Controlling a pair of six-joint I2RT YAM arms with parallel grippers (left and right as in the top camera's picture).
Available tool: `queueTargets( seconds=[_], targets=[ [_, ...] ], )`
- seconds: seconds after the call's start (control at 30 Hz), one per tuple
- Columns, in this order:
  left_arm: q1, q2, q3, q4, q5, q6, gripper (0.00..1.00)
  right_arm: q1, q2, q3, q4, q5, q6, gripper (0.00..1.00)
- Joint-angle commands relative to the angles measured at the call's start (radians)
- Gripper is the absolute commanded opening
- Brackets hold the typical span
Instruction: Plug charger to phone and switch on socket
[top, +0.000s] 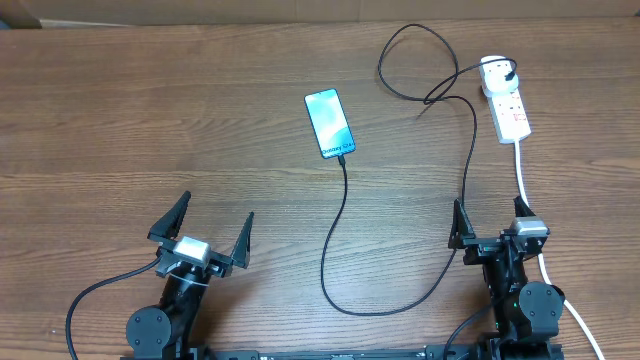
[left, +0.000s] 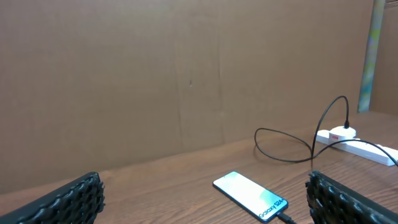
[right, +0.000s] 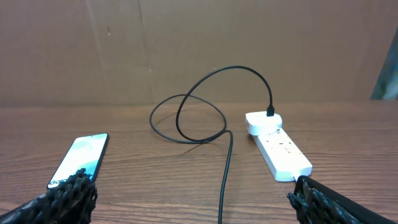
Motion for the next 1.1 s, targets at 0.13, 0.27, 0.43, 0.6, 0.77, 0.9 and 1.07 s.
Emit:
queueTargets(
  seconds=[0.13, 0.27, 0.43, 0.6, 0.77, 0.9, 1.07],
  targets=[
    [0.007, -0.055, -0.006, -0.021, -0.008, 0.019, 1.0, -0.001, -0.01, -0.011, 0.005, 0.008, -0.002, 1.0],
    [0.016, -0.064, -0.006, -0.04, -0.023, 0.019, 1.0, -0.001, -0.01, -0.011, 0.005, 0.008, -0.002, 1.0],
    [0.035, -0.064, -0.006, -0.041, -0.023, 0.019, 0.99, -0.001, -0.01, -0.011, 0.005, 0.008, -0.002, 1.0],
    [0.04, -0.064, -0.006, -0.086, -0.053, 0.019, 1.0, -0.001, -0.01, -0.011, 0.005, 0.008, -0.002, 1.0],
    [0.04, -0.064, -0.006, -0.22, -0.074, 0.019, 0.99, -0.001, -0.01, -0.011, 0.005, 0.008, -0.002, 1.0],
    [0.038, -0.064, -0.006, -0.312, -0.1, 0.019, 1.0, -0.001, -0.01, -0.011, 0.005, 0.008, -0.002, 1.0],
    [0.038, -0.064, -0.006, -0.311, -0.107, 0.003, 0.99, -0.001, -0.01, -0.011, 0.005, 0.008, -0.002, 1.0]
  ],
)
